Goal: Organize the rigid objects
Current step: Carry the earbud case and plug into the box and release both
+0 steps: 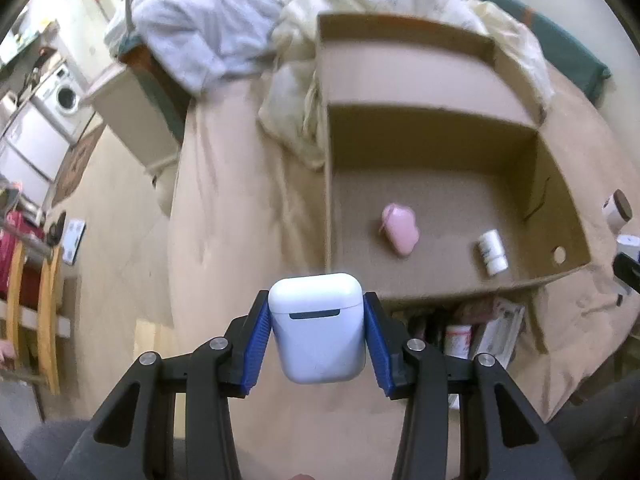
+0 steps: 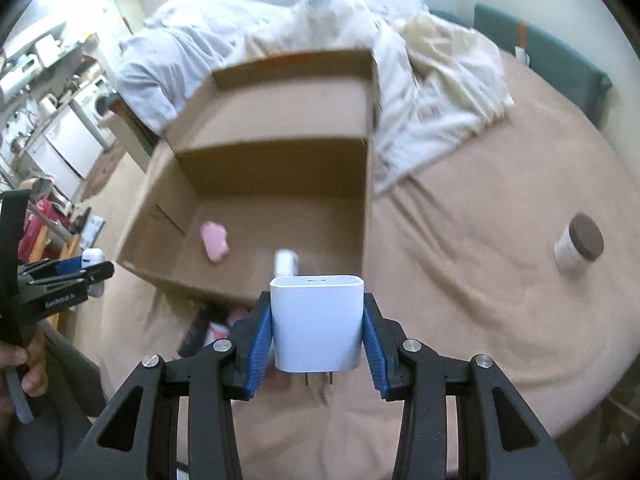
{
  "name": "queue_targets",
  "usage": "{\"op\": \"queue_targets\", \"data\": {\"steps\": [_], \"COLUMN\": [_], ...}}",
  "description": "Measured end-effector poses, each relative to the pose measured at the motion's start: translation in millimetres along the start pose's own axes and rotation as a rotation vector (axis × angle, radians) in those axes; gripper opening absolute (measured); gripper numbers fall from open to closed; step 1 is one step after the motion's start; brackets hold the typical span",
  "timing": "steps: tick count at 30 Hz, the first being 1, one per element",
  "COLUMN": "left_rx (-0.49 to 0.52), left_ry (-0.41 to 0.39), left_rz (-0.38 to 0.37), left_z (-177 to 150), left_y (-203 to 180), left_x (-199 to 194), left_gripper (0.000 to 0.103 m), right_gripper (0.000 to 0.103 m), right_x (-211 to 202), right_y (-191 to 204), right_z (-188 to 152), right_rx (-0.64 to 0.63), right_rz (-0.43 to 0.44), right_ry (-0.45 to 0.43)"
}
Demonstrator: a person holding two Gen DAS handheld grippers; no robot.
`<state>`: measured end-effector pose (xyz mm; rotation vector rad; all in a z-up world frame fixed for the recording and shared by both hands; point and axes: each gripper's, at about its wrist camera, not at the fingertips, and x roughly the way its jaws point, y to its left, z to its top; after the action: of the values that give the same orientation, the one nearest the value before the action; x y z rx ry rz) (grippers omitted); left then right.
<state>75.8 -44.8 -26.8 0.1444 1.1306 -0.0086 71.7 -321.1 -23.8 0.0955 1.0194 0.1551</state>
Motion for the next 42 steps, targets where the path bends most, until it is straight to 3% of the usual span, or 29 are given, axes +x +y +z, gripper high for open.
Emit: {"op": "queue_targets", "data": {"steps": [7, 18, 28, 42], "left_rx": [0.046, 0.131, 0.168, 0.201], "left_ry": [-0.026, -0.002, 0.023, 0.055], "left_rz": [-0.028, -0.041, -0.045, -0.019], "left_z": [34, 62, 67, 61], "left_y": [-4, -47, -63, -69], "left_x": [12, 54, 94, 123], "left_gripper": [0.041, 0.041, 0.041, 0.041], "right_gripper": [0.044, 0.044, 0.044, 0.044], "right_x": [14, 63, 110, 161], "right_y": [17, 34, 38, 43], "right_z": [22, 48, 61, 45], "right_rx": [-0.022, -0.057, -0.028, 0.014], "right_rz": [0.042, 0.066, 0.080, 0.098], "right_ry": [-0.045, 0.006, 0.089, 0.266]}}
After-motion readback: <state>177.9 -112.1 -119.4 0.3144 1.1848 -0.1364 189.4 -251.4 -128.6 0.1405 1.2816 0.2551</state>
